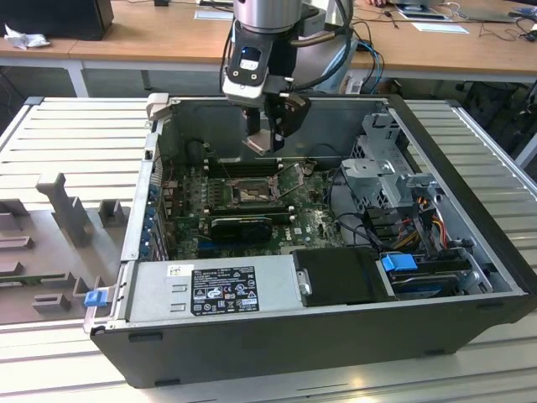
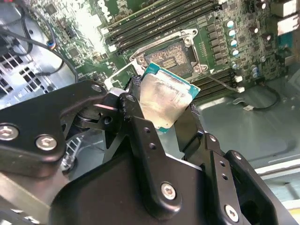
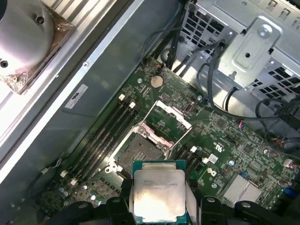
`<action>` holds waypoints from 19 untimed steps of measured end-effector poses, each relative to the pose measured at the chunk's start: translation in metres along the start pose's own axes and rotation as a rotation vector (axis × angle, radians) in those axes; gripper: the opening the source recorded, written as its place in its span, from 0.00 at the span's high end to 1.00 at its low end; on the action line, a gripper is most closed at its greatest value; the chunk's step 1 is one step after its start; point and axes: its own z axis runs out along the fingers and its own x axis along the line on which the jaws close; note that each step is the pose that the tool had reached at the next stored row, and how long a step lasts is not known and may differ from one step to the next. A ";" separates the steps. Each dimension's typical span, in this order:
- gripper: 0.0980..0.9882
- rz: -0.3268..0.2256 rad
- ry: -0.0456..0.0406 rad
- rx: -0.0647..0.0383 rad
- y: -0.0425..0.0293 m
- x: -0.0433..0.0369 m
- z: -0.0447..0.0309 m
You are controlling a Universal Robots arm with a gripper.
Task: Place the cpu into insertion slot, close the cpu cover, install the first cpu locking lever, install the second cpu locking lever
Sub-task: 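Place the cpu into insertion slot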
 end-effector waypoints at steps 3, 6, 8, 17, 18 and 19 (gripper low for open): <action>0.51 0.067 -0.0060 -0.001 -0.0001 0.0000 0.0009; 0.51 0.118 -0.0105 -0.002 -0.0001 0.0000 0.0013; 0.51 0.147 -0.0130 -0.003 -0.0002 0.0000 0.0015; 0.51 0.309 -0.0273 -0.006 -0.0002 -0.0001 0.0022; 0.51 0.329 -0.0291 -0.006 -0.0002 -0.0001 0.0023; 0.51 0.343 -0.0303 -0.006 -0.0002 0.0000 0.0025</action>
